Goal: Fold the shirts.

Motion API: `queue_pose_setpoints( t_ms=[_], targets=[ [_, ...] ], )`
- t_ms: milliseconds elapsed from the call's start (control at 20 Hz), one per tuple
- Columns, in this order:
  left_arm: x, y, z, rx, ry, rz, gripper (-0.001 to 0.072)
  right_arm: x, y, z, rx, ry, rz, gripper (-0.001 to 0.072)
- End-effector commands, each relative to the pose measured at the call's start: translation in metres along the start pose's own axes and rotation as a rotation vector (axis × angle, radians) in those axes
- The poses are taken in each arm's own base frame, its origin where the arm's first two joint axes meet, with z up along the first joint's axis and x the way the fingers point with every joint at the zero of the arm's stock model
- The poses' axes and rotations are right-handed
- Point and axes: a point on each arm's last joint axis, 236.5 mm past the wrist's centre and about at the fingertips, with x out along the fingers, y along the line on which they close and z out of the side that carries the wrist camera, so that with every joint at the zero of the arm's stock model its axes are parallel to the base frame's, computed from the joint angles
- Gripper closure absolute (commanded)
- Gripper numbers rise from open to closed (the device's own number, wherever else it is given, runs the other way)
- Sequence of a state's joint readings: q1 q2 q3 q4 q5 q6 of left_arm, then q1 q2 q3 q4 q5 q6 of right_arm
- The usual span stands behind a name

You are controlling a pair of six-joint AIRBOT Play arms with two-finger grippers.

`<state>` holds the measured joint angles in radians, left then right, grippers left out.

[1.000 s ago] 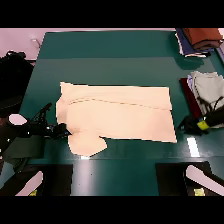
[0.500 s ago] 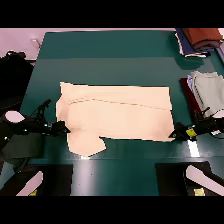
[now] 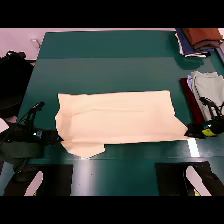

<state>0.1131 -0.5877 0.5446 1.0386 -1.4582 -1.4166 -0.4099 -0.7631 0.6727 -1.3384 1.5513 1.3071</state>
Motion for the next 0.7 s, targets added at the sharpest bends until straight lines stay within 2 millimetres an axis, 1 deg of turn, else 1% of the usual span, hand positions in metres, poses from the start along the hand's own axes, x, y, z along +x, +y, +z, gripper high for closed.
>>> queue_pose_setpoints(
  t_ms=[0,100,150,250,400,550,650],
  targets=[
    [-0.006,0.001,0.003,-0.002,-0.043,0.018,0.0687,-0.013,-0.009,-0.001,-0.005,-0.042,-0.077,0.0693],
    [-0.008,0.004,0.031,0.018,-0.118,0.031,0.0687,-0.006,-0.003,0.008,-0.032,-0.021,-0.074,0.0693],
    [-0.011,0.005,0.047,0.031,-0.152,0.039,0.0687,-0.003,0.0,0.017,-0.039,-0.015,-0.074,0.0693],
    [-0.016,0.008,0.081,0.051,-0.199,0.054,0.0687,-0.004,0.008,0.045,-0.066,-0.035,-0.077,0.0693],
    [-0.018,0.015,0.133,0.077,-0.226,0.07,0.0687,-0.008,0.029,0.096,-0.119,-0.068,-0.058,0.0693],
    [-0.006,0.025,0.177,0.063,-0.237,0.066,0.0685,-0.007,0.042,0.136,-0.156,-0.057,-0.055,0.0693],
    [0.005,0.029,0.2,0.08,-0.242,0.045,0.0685,-0.002,0.052,0.155,-0.161,-0.048,-0.026,0.0692]
  ],
)
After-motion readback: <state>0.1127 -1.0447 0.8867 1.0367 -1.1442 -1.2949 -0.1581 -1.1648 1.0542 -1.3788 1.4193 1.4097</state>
